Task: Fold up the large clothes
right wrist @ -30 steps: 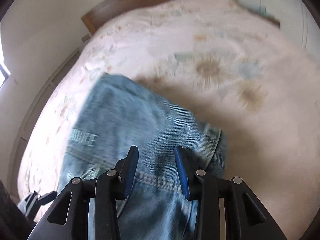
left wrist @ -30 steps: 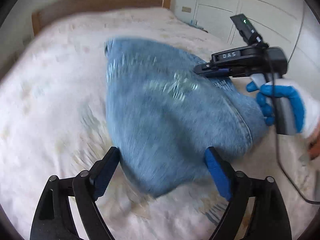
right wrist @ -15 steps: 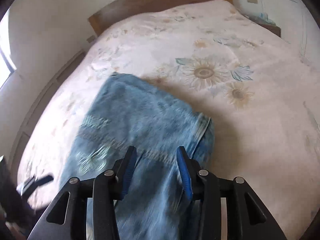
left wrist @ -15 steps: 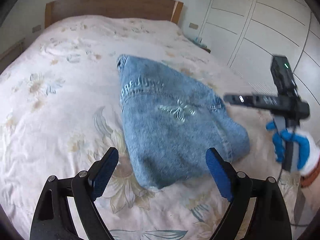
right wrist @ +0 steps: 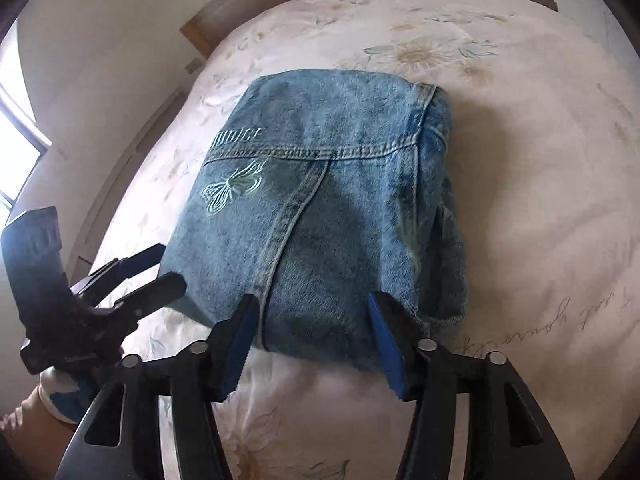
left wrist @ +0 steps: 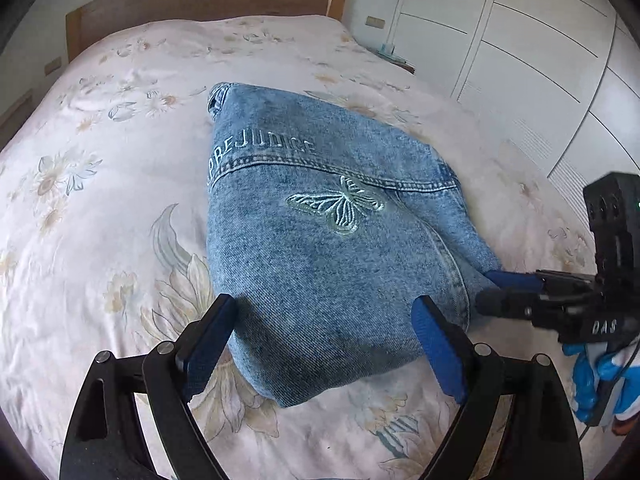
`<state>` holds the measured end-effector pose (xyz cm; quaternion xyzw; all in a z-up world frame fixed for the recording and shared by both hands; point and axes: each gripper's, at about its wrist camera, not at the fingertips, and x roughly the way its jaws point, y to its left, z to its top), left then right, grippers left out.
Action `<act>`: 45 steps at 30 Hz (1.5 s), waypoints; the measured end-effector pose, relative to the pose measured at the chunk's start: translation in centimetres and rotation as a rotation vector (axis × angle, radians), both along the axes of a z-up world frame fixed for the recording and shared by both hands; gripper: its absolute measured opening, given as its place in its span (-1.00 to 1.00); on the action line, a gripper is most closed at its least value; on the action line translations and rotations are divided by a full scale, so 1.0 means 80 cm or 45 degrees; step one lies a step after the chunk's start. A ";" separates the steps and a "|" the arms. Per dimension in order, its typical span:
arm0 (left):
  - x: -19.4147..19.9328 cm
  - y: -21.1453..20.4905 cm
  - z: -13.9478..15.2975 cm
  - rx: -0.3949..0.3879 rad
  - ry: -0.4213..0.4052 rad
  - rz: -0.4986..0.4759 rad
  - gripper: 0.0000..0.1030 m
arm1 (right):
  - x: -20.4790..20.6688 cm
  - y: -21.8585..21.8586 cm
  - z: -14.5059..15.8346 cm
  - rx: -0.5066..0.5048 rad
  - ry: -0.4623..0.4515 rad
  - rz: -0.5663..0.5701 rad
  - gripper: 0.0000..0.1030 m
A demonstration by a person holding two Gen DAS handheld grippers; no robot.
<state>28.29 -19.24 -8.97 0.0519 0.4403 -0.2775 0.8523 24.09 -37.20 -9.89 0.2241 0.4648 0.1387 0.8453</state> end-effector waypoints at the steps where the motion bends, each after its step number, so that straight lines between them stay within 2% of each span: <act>1: 0.002 0.001 -0.003 0.003 0.010 0.000 0.68 | -0.002 0.004 -0.002 -0.016 -0.002 0.008 0.18; 4: 0.004 0.009 -0.010 0.006 0.036 -0.005 0.68 | -0.011 0.002 0.000 -0.005 -0.004 0.003 0.18; 8: 0.012 0.027 0.000 -0.041 0.047 0.033 0.68 | -0.018 -0.021 0.019 -0.017 -0.035 -0.041 0.19; 10: 0.026 0.034 0.010 -0.077 0.061 0.063 0.68 | -0.011 -0.038 0.029 -0.029 -0.044 -0.084 0.29; 12: 0.044 0.038 0.016 -0.117 0.097 0.083 0.68 | 0.001 -0.049 0.030 -0.044 -0.026 -0.113 0.48; 18: 0.110 0.043 0.004 -0.142 0.197 0.141 0.68 | 0.062 -0.086 -0.019 0.127 0.158 -0.133 0.52; 21: 0.126 0.043 -0.010 -0.164 0.246 0.131 0.68 | 0.082 -0.091 -0.048 0.264 0.219 -0.099 0.54; 26: 0.146 0.044 -0.030 -0.238 0.323 0.086 0.79 | 0.109 -0.079 -0.058 0.326 0.191 -0.027 0.66; 31: 0.173 0.044 -0.058 -0.377 0.478 0.051 0.77 | 0.137 -0.060 -0.065 0.366 0.158 0.033 0.68; 32: 0.173 0.045 -0.058 -0.404 0.486 0.052 0.74 | 0.138 -0.060 -0.067 0.384 0.145 0.044 0.62; 33: 0.173 0.048 -0.058 -0.439 0.491 0.046 0.52 | 0.137 -0.062 -0.068 0.406 0.134 0.046 0.30; 34: 0.171 0.053 -0.054 -0.465 0.487 0.052 0.32 | 0.138 -0.063 -0.071 0.434 0.131 0.033 0.11; 35: 0.172 0.059 -0.052 -0.489 0.483 0.053 0.21 | 0.137 -0.068 -0.076 0.479 0.138 0.005 -0.25; 36: 0.170 0.066 -0.047 -0.517 0.477 0.048 0.02 | 0.136 -0.073 -0.081 0.518 0.140 -0.026 -0.42; 37: 0.167 0.072 -0.041 -0.534 0.470 0.044 -0.11 | 0.134 -0.077 -0.081 0.557 0.122 -0.041 -0.46; 39: 0.162 0.087 -0.028 -0.562 0.447 0.039 -0.20 | 0.130 -0.071 -0.065 0.546 0.058 -0.027 -0.56; 41: 0.158 0.106 -0.012 -0.560 0.405 0.049 -0.21 | 0.132 -0.058 -0.040 0.542 -0.015 0.002 -0.57; 45: 0.151 0.174 0.019 -0.580 0.344 0.107 -0.21 | 0.150 -0.020 -0.011 0.547 -0.075 0.079 -0.58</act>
